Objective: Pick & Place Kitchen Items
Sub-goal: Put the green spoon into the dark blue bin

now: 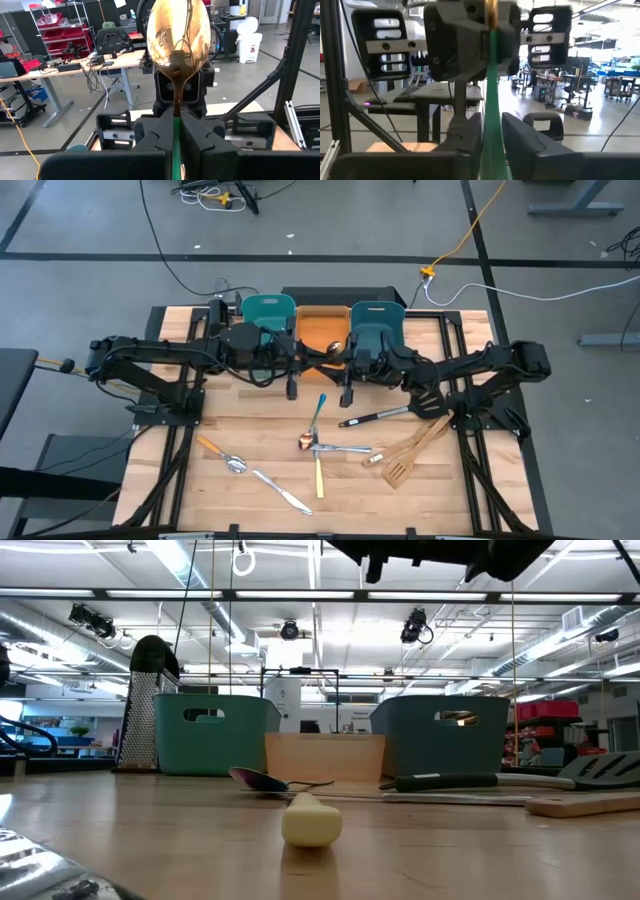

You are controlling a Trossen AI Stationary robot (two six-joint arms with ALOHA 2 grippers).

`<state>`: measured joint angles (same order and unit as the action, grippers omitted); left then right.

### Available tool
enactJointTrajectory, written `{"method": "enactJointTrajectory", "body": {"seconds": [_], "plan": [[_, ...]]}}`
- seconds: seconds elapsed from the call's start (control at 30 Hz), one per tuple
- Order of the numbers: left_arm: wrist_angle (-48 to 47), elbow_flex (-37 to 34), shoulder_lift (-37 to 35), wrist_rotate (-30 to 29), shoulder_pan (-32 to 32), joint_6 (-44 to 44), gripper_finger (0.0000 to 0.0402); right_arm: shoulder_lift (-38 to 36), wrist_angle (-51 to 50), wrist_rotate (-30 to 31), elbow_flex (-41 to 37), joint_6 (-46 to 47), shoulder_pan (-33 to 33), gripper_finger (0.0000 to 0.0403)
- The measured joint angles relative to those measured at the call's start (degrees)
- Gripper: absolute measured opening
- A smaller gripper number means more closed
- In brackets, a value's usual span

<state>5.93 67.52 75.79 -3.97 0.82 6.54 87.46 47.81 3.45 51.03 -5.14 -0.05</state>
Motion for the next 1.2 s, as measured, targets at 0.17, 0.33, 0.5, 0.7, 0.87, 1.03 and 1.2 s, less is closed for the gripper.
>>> {"method": "enactJointTrajectory", "body": {"seconds": [0.17,0.33,0.5,0.7,0.87,1.03,1.2], "plan": [[-0.44,-0.02,0.04,-0.03,0.01,0.0,0.0015,1.07,-2.04,0.15,1.98,-0.57,0.0,0.0052],[-0.8,-0.02,0.04,-0.01,0.01,-0.47,0.0019,1.07,-2.6,0.14,2.05,-0.64,0.0,0.0052],[-0.46,0.0,0.06,0.02,0.02,-0.87,0.0051,1.07,-4.34,0.13,2.07,-0.65,0.0,0.0052],[-3.62,0.03,-0.51,-0.37,0.0,1.23,0.0072,-0.3,-7.08,1.39,2.07,0.13,-0.11,0.0052],[-6.34,0.03,-1.42,-1.43,0.02,1.56,0.0071,-2.83,-12.12,4.38,2.05,0.17,-0.56,0.0052],[-9.72,-0.02,-2.52,-1.87,0.0,1.55,0.007,-7.18,-22.05,8.97,2.03,1.61,-1.6,0.0052],[-13.22,0.03,-3.4,-2.43,0.02,1.53,0.0071,-12.17,-33.47,12.97,2.02,4.14,-2.98,0.0052]]}}
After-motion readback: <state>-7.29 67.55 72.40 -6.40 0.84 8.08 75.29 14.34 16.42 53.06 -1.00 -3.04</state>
